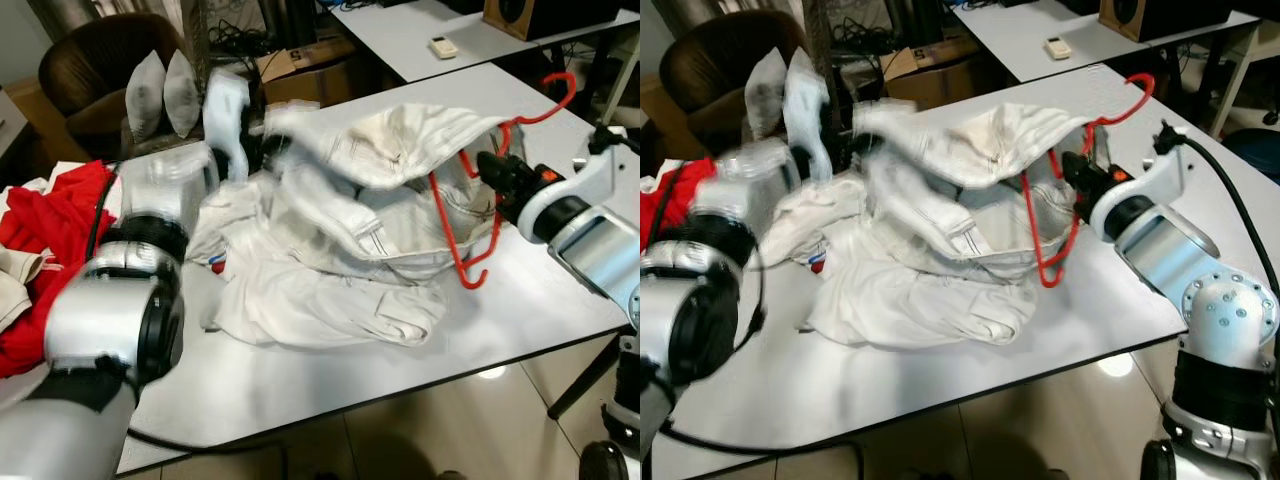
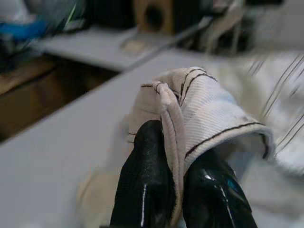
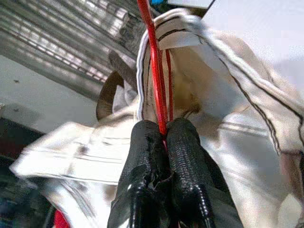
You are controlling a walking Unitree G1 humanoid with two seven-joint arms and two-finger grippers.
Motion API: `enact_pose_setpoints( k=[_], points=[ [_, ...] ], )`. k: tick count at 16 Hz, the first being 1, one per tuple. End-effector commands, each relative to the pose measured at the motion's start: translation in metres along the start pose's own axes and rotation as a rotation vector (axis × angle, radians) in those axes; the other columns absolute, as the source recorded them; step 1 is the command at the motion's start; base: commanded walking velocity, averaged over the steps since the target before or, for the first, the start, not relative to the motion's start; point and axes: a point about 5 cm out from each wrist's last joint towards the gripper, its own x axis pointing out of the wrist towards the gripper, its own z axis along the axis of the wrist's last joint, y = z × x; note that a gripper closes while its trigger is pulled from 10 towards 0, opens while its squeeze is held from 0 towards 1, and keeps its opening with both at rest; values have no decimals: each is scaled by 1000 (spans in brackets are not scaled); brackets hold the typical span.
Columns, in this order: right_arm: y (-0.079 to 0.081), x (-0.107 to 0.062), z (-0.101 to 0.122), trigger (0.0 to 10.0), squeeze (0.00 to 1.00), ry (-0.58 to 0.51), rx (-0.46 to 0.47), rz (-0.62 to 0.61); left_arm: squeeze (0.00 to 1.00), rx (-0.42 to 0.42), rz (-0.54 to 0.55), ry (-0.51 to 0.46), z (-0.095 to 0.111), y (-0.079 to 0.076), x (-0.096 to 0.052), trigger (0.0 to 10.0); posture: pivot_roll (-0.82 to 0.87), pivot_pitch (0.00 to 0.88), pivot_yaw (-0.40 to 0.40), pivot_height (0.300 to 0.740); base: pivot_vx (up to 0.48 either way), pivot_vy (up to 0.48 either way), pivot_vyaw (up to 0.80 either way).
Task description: Hang hanger
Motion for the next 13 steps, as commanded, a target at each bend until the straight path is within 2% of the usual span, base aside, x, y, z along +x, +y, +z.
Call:
enact_pose_setpoints(
  k=[1,3,5,6,7,8,10,11,13],
  points=[
    [18,3,11,10000,0,-40,-60,92,0,-23,-24,-111,31,5,-4,0,-239,0,198,740,0,0,0],
    [40,9,38,10000,0,-103,-164,198,0,3,-79,-226,80,3,-9,0,-209,0,165,740,0,0,0],
    [50,14,51,10000,0,-138,-193,244,0,27,-83,-277,105,3,-13,0,-174,0,133,740,0,0,0],
    [61,19,63,10000,0,-169,-201,293,0,46,-62,-312,128,4,-18,0,-160,0,123,740,0,0,0],
    [66,22,68,10000,0,-182,-205,318,0,56,-50,-330,140,4,-20,0,-144,0,112,740,0,0,0],
    [75,26,75,10000,0,-200,-193,372,0,74,-35,-360,160,3,-25,0,-121,0,96,740,0,0,0],
    [85,38,77,10000,0,-205,-156,434,0,110,-10,-403,193,0,-37,0,-79,0,70,740,0,0,0],
    [88,44,74,10000,0,-199,-140,455,0,139,2,-413,203,-1,-41,0,-58,0,57,740,0,0,0],
    [99,57,59,10000,0,-163,-101,509,0,161,6,-388,207,-1,-47,0,10,0,24,740,0,0,0]
  ],
)
